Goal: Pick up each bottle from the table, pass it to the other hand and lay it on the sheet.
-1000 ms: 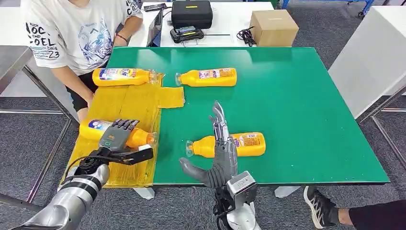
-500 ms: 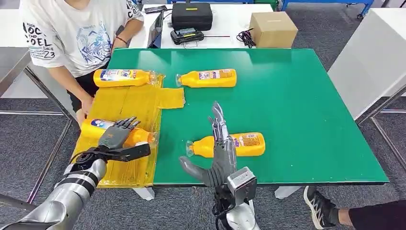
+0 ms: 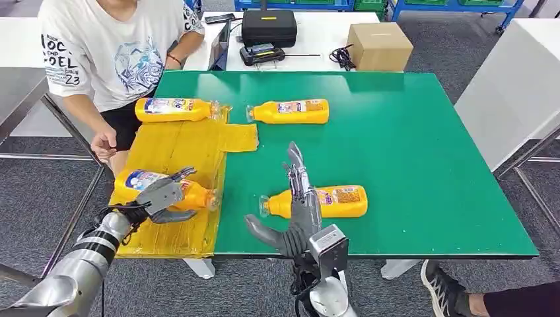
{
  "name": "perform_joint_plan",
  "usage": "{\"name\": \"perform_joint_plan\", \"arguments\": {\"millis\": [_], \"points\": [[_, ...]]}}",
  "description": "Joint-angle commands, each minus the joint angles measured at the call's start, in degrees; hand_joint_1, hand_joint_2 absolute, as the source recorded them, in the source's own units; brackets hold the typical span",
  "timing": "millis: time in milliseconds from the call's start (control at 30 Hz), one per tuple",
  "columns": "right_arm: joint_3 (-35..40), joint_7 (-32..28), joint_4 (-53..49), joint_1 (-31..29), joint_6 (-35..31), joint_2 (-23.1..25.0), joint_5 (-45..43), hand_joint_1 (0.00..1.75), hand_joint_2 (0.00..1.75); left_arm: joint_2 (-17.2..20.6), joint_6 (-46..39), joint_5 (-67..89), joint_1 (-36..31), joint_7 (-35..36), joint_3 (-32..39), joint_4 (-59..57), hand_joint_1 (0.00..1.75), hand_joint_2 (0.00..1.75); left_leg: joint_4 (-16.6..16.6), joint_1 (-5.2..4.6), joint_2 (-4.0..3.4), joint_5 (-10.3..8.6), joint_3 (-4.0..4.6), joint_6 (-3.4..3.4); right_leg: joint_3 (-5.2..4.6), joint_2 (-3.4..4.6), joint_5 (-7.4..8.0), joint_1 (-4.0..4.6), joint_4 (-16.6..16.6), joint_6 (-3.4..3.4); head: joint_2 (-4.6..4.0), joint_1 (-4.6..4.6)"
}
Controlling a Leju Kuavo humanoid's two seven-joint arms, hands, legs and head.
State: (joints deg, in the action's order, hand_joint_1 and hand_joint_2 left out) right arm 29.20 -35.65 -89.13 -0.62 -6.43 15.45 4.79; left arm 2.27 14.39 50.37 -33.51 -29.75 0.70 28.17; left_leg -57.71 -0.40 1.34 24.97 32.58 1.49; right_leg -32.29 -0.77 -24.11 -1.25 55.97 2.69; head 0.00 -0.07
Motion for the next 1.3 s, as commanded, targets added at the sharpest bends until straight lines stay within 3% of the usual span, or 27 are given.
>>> {"name": "perform_joint_plan", "arguments": {"millis": [33,100,200,267,467,500,700,867,1033,1067,1167,1300], "points": [[-0.8,0.1,7.4,-2.9,-0.2,-0.1,-0.6,0.0,1.75,1.4,10.7,-13.2,7.9,0.7,4.6,0.9,0.0,0.0,0.0,0.14,-0.58,-0.21,0.62,-0.17,-0.77,0.52,0.34,0.15,0.0,-0.24,0.0,0.04],[-0.8,0.1,8.0,-3.0,-0.2,0.1,-0.8,0.0,1.75,1.8,13.5,-17.1,8.6,1.1,4.3,3.0,0.0,0.0,0.0,0.06,-0.44,-0.21,0.17,-0.06,0.18,0.39,0.22,0.07,0.0,-0.25,0.0,-0.02],[-0.7,0.1,8.5,-3.1,-0.2,0.2,-0.9,0.0,1.75,2.0,14.2,-20.4,9.6,1.5,3.6,5.2,0.0,0.0,0.1,0.09,-0.68,-0.22,0.07,-0.11,0.24,0.55,0.56,0.1,-0.1,-0.14,0.0,-0.02],[-0.4,0.1,8.9,-3.2,-0.2,0.3,-0.9,0.0,1.75,1.3,13.6,-23.0,10.2,0.6,3.0,6.5,0.0,0.0,0.0,0.05,-0.44,-0.18,0.02,-0.07,0.34,0.34,0.41,0.05,0.0,-0.07,0.0,0.02],[-0.2,0.1,9.2,-3.3,-0.2,0.3,-0.9,0.0,1.75,0.3,13.1,-26.0,11.4,-3.1,2.5,8.6,0.0,0.0,0.0,0.14,-0.53,-0.2,0.5,-0.12,-0.19,0.4,0.46,0.14,-0.1,-0.15,0.0,0.02],[0.5,-0.4,9.8,-3.6,-1.3,-0.7,-1.2,0.0,1.75,-2.0,9.7,-28.8,11.7,-5.8,3.8,10.7,0.0,0.0,0.0,0.06,-0.31,-0.19,0.45,-0.06,-0.12,0.22,0.36,0.06,0.0,-0.07,0.0,0.04],[2.0,-0.9,8.2,-2.2,-5.8,-2.4,2.2,0.0,1.75,-11.5,-4.8,-42.6,12.4,-5.6,9.1,22.4,0.0,0.0,-0.1,0.18,-0.17,-0.23,0.94,-0.07,-0.52,-0.01,0.4,0.18,-0.1,-0.1,0.0,0.02],[-0.3,8.3,6.6,-3.3,-8.9,-6.1,14.7,0.0,1.75,-12.4,-18.8,-43.9,16.0,-8.7,7.6,33.3,0.0,0.0,-0.2,0.11,-0.29,-0.24,1.26,0.01,-0.83,0.13,0.44,0.11,0.0,0.01,0.0,0.0],[-1.9,7.8,7.4,-3.6,-7.7,-6.3,14.5,0.0,1.75,-11.9,-19.0,-44.3,16.8,-8.5,7.1,34.6,0.0,0.0,-0.2,0.13,-0.42,-0.18,1.32,-0.03,-0.93,0.22,0.46,0.14,0.0,0.0,0.0,0.0],[-1.8,7.8,7.6,-3.7,-9.0,-6.4,16.4,0.0,1.75,-12.1,-19.8,-44.7,16.8,-8.9,7.3,34.6,0.0,1.75,-0.1,0.11,-0.38,-0.21,1.36,-0.03,-0.97,0.19,0.46,0.12,0.0,0.0,0.0,0.02],[-3.1,12.5,9.5,-5.6,-11.9,-8.9,23.6,0.0,1.75,-12.9,-24.9,-43.7,18.9,-10.3,7.3,39.5,0.0,1.75,-0.1,0.12,-0.4,-0.22,1.48,-0.01,-1.1,0.22,0.49,0.12,0.0,0.02,0.0,-0.02],[-6.4,18.1,14.3,-9.3,-10.3,-12.8,29.1,0.0,1.75,-13.4,-29.7,-42.4,23.4,-10.3,4.8,45.7,0.0,1.75,-0.1,0.16,-0.56,-0.17,1.44,0.0,-1.04,0.37,0.52,0.17,-0.1,0.03,0.0,0.0]]}}
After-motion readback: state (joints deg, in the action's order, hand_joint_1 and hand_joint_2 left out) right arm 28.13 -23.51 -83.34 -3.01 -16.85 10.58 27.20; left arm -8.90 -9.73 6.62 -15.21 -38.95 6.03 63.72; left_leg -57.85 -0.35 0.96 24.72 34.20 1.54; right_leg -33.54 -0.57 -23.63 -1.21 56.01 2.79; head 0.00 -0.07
